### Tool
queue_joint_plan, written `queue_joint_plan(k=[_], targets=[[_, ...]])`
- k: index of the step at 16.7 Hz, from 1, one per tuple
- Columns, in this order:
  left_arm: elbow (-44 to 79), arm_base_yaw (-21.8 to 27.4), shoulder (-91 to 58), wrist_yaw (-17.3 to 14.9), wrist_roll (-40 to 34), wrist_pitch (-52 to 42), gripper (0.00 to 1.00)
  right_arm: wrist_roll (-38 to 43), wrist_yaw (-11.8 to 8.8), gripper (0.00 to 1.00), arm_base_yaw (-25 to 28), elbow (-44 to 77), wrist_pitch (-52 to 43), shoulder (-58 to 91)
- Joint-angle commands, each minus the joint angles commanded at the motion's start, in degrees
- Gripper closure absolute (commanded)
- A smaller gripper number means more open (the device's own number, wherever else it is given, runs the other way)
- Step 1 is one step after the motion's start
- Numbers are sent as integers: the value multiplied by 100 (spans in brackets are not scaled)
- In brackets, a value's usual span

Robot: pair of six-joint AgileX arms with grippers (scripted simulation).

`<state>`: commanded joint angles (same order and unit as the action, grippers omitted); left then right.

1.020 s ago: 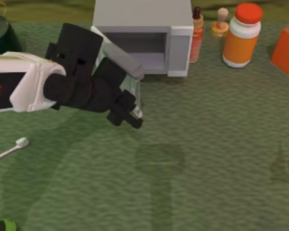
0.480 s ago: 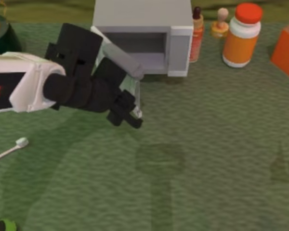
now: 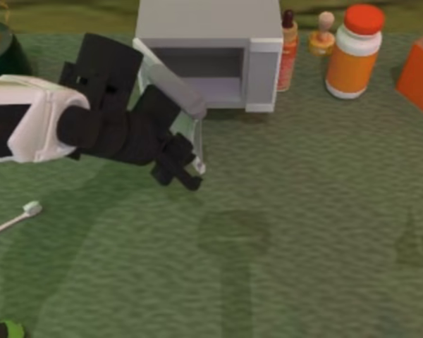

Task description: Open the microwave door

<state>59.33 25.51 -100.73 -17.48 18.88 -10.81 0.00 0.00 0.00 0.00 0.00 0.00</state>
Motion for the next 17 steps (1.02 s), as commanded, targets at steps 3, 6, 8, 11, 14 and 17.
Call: queue_joint_plan(k=[3, 6, 8, 11, 14, 17], targets=[[-21, -57, 6, -64, 105, -41, 100, 0, 0, 0, 0, 0, 0, 0], [-21, -57, 6, -64, 105, -41, 100, 0, 0, 0, 0, 0, 0, 0], [-21, -57, 6, -64, 105, -41, 100, 0, 0, 0, 0, 0, 0, 0], [-21, -57, 6, -64, 105, -41, 100, 0, 0, 0, 0, 0, 0, 0], [-21, -57, 6, -64, 105, -41, 100, 0, 0, 0, 0, 0, 0, 0], [-21, -57, 6, -64, 105, -41, 100, 0, 0, 0, 0, 0, 0, 0]])
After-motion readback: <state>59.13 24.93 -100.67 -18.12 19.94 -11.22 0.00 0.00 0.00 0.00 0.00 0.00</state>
